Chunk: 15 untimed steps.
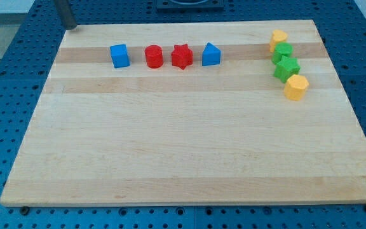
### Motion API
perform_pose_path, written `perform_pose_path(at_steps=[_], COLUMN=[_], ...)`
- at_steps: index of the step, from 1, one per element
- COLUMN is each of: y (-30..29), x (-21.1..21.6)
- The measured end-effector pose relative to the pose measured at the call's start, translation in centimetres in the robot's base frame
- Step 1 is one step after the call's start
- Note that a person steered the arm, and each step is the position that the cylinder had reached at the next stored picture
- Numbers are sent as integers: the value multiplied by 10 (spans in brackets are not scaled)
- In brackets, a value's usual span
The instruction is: Push the yellow heart into the red star
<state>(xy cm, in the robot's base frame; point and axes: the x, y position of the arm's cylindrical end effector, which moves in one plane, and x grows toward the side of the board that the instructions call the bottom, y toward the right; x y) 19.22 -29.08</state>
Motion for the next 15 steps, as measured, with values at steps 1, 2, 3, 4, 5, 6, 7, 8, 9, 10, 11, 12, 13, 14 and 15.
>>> perform_pose_path(at_steps=[1, 2, 3, 4, 5, 6, 7, 8, 9, 10, 11, 12, 13, 14, 15], y=[0, 2, 8, 10, 20, 76, 177, 302, 372, 426, 486, 528, 537, 532, 522], x=[0, 0, 21, 45, 55, 31, 12, 13, 12, 12, 12, 13, 40, 50, 60])
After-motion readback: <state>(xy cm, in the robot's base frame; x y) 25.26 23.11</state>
